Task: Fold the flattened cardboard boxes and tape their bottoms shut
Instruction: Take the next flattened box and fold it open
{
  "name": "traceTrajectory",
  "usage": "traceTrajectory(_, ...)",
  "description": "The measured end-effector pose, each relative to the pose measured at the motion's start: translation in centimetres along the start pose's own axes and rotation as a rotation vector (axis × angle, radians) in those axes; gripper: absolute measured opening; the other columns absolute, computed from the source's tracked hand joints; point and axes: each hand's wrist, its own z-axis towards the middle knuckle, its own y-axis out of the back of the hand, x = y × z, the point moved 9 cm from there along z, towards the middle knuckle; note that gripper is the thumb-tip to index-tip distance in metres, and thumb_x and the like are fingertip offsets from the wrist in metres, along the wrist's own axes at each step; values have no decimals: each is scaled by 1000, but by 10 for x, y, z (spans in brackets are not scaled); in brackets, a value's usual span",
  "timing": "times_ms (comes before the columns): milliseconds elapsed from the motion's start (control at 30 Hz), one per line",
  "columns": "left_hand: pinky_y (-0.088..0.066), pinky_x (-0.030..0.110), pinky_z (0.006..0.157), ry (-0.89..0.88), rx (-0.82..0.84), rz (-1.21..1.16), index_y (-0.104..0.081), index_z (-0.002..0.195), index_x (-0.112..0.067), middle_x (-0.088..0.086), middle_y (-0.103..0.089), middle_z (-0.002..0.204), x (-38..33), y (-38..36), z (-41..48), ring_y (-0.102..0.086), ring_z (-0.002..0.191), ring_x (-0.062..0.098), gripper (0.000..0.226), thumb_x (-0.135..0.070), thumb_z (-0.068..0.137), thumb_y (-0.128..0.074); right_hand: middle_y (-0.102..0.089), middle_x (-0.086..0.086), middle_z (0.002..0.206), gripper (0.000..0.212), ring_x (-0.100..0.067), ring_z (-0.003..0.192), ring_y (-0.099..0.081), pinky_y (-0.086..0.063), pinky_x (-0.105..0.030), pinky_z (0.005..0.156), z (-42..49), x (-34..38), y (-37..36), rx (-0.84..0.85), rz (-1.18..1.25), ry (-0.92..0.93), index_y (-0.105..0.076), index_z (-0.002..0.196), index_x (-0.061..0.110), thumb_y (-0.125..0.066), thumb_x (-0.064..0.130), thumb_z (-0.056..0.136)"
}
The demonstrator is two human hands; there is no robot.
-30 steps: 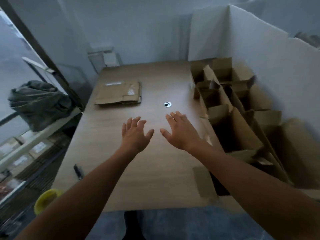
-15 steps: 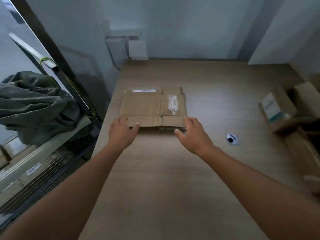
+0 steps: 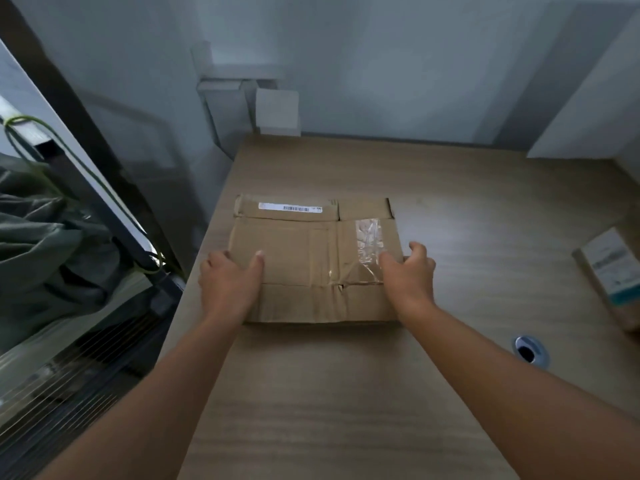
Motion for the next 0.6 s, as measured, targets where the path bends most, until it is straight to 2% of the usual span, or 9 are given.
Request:
traceTrajectory(133, -46, 49, 101, -60, -14, -55, -37, 149, -11, 11, -42, 145, -3, 26, -38, -51, 125, 32, 73, -53, 95, -60, -34, -2, 132, 48, -9, 85, -53, -42, -24, 65, -25, 0, 21, -7, 120, -6, -46, 144, 18, -54, 38, 100)
traceTrajectory(200, -48, 46, 96, -82, -14, -102, -39, 148, -10, 10, -46, 138, -3, 41, -68, -53, 121, 29, 68, -48, 96, -62, -35, -2, 130, 47, -10, 89, -52, -45, -26, 76, -49, -2, 39, 5, 153, 1, -48, 141, 18, -54, 40, 101)
traceTrajectory(267, -46, 38, 89, -116, 1, -201, -43, 143, -10, 5, -51, 127, -5, 54, -107, -53, 113, 23, 60, -41, 97, -64, -38, -2, 131, 45, -16, 102, -53, -45, -33, 86, -80, -5, 63, 21, 206, 5, -49, 139, 19, -53, 44, 101)
traceTrajectory(367, -48, 38, 91, -87, 85, -452, -43, 139, -16, 0, -55, 125, -2, 69, -179, -56, 112, 20, 50, -35, 99, -64, -54, -4, 123, 31, -22, 109, -56, -46, -36, 90, -132, -19, 106, 76, 339, 13, -53, 124, 22, -52, 44, 102)
traceTrajectory(433, -51, 48, 98, -32, 156, -631, -45, 134, -21, 2, -58, 124, 12, 76, -233, -59, 112, 24, 46, -45, 98, -61, -61, -7, 113, 28, -28, 110, -59, -49, -41, 94, -172, -36, 139, 116, 458, 0, -53, 115, 20, -54, 43, 101)
traceTrajectory(500, -51, 59, 97, 58, 245, -792, -52, 129, -26, 6, -63, 126, 28, 76, -288, -60, 116, 31, 53, -64, 92, -56, -61, -17, 116, 40, -35, 113, -58, -48, -52, 101, -214, -58, 169, 162, 535, -28, -53, 113, 17, -56, 51, 93)
traceTrajectory(533, -51, 60, 96, 95, 295, -864, -56, 131, -29, 6, -65, 129, 35, 74, -316, -60, 119, 34, 58, -71, 91, -50, -59, -20, 119, 45, -38, 115, -57, -46, -58, 103, -236, -71, 183, 174, 561, -36, -53, 113, 16, -57, 54, 89)
traceTrajectory(600, -50, 58, 96, 192, 306, -994, -63, 130, -29, 3, -71, 126, 49, 76, -366, -62, 120, 33, 60, -71, 97, -35, -59, -21, 118, 43, -41, 115, -56, -44, -64, 104, -277, -95, 211, 179, 620, -31, -55, 110, 21, -56, 57, 87)
